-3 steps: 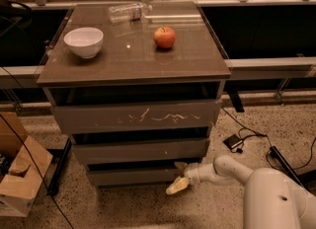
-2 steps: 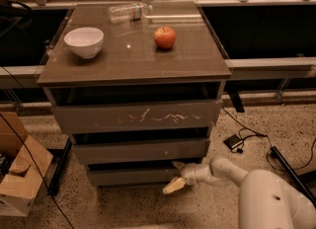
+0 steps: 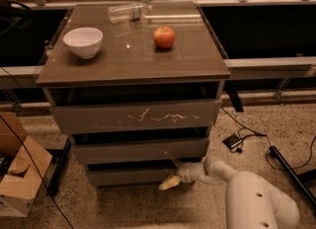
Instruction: Open bottom drawer
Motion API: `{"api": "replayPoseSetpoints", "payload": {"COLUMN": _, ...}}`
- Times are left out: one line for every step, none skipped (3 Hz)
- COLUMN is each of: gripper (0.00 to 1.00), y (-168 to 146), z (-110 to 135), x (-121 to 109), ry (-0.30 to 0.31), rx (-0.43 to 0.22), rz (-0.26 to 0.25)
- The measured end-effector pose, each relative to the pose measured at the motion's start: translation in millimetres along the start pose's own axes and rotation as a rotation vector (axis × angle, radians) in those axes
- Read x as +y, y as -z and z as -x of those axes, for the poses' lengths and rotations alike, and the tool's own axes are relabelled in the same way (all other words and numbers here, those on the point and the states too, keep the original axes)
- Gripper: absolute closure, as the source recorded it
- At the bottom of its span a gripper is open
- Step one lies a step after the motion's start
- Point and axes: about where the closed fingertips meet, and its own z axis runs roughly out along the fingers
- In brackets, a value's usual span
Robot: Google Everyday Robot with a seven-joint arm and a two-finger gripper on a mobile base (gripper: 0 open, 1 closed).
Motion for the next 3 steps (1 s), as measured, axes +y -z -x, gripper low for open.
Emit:
{"api": "replayPoseSetpoints", "payload": {"gripper": 0.18, "y": -0.2, "z": 0.9, "x": 1.0, "ry": 0.001, "rx": 0.015, "rz": -0.001}}
{"api": "replayPoseSetpoints", "payload": {"gripper": 0.41, "y": 8.0, "z": -14.5, "x": 2.4, "ry": 0.018, "rx": 0.186, "rz": -0.016}}
{"api": "replayPoseSetpoints", "payload": {"gripper": 0.65, "y": 11.1, "z": -19.3, "x": 5.9, "ry": 0.014, "rx": 0.217, "rz": -0.013}}
